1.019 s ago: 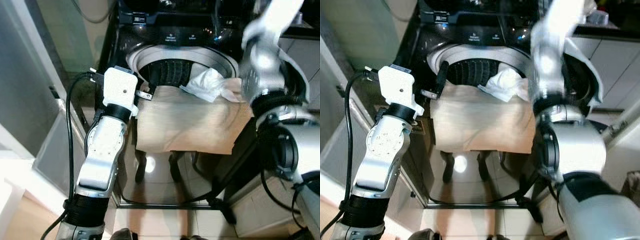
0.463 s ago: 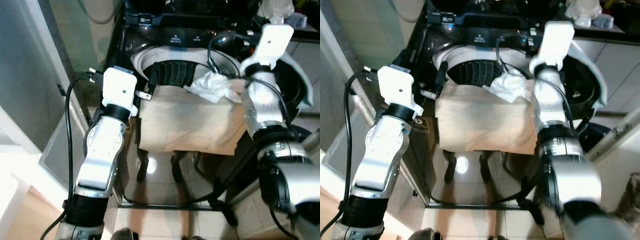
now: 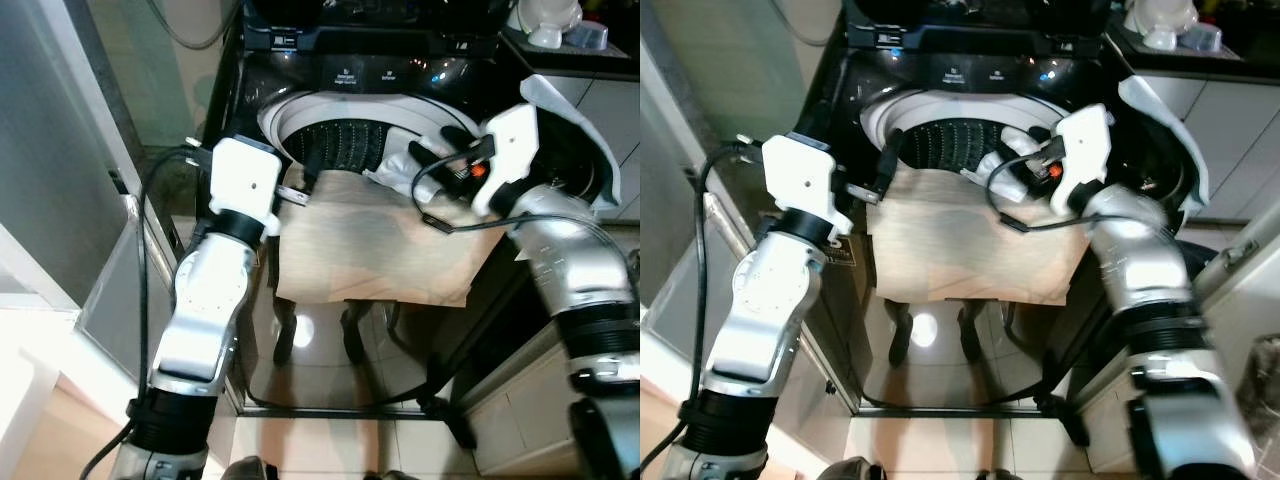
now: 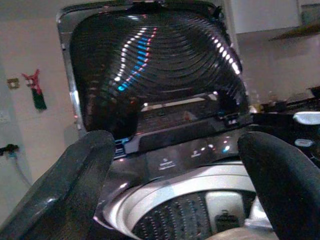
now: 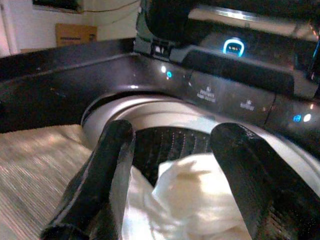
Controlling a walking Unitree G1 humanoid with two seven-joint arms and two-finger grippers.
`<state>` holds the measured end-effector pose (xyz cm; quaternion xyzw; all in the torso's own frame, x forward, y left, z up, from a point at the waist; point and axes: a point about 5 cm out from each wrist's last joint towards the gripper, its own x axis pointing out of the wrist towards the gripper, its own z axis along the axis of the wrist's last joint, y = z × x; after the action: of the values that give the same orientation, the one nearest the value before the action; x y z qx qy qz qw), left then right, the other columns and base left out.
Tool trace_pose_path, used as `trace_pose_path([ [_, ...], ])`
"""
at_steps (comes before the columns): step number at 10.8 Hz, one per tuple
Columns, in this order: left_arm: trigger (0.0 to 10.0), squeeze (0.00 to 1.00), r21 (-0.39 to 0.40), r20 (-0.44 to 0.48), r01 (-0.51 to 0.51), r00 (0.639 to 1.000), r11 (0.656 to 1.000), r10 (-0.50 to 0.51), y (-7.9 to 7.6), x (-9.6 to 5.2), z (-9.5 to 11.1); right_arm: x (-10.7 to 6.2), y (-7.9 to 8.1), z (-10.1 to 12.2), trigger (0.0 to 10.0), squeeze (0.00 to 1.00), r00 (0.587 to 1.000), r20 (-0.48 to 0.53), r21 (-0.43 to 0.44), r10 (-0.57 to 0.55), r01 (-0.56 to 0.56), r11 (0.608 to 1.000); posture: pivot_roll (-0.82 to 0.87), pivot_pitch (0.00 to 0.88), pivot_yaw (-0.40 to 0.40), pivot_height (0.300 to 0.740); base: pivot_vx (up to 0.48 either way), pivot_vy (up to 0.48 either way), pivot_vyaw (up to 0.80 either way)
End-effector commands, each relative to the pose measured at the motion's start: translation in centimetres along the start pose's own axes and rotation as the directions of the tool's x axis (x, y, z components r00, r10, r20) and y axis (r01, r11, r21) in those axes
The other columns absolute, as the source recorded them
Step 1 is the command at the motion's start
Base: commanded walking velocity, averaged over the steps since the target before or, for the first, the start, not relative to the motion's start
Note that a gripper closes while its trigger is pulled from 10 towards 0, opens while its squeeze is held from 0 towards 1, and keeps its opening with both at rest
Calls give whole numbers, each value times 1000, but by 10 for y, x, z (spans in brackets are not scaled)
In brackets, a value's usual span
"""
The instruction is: Clothes washing
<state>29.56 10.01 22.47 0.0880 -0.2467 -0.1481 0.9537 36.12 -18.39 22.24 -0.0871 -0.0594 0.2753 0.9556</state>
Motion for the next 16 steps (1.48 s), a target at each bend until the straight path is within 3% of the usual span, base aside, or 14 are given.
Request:
trace_pose_path([
  [1,10000,0,-6,-9,16,1000,1000,-16,-2,1,-1,3,-3,3,10000,0,998,-57,-24,-14,13,1000,37,9,-4,740,0,0,0],
  [2,10000,0,-83,-22,119,992,989,-121,-12,-3,-3,6,-2,-13,10000,0,983,-174,-46,-54,47,998,45,5,-9,740,0,0,0],
  [3,10000,0,-103,-38,239,969,966,-243,-23,-11,-7,11,-1,-24,10000,0,971,-224,-63,-86,73,995,54,5,-12,740,0,0,0],
  [5,10000,0,-86,-120,387,911,918,-395,-25,-33,-24,18,2,-50,10000,0,926,-351,-110,-140,107,988,69,10,-14,740,0,0,0],
  [6,10000,0,-79,-137,392,906,917,-400,-20,-36,-25,21,1,-49,10000,0,919,-357,-144,-168,123,982,90,17,-18,740,0,0,0],
  [7,10000,0,-73,-140,385,909,920,-392,-13,-37,-22,20,-3,-29,10000,0,940,-302,-141,-160,122,982,102,23,-23,740,0,0,0],
  [9,10000,0,-78,-136,389,908,918,-396,-12,-39,-19,17,-11,-13,10000,0,948,-277,-148,-156,118,982,97,28,-19,740,0,0,0],
  [11,10000,0,-89,-126,393,907,915,-401,-17,-37,-17,22,-19,-31,10000,0,904,-335,-56,-265,261,964,95,29,-14,740,0,0,0],
  [12,10000,0,-89,-122,391,908,916,-400,-17,-35,-15,23,-22,-41,10000,0,848,-386,52,-363,413,909,101,31,-20,740,0,0,0],
  [13,10000,0,-85,-124,382,912,920,-390,-17,-37,-13,20,-22,-43,10000,0,817,-419,129,-395,484,865,120,38,-32,740,0,0,0],
  [14,10000,0,-77,-130,370,917,926,-378,-15,-39,-12,17,-26,-30,10000,0,821,-388,200,-419,519,831,121,43,-36,740,0,0,0],
  [16,10000,0,-72,-140,350,924,934,-357,-11,-43,-12,4,-34,24,10000,0,881,-258,192,-397,449,872,95,51,-25,740,0,0,0],
])
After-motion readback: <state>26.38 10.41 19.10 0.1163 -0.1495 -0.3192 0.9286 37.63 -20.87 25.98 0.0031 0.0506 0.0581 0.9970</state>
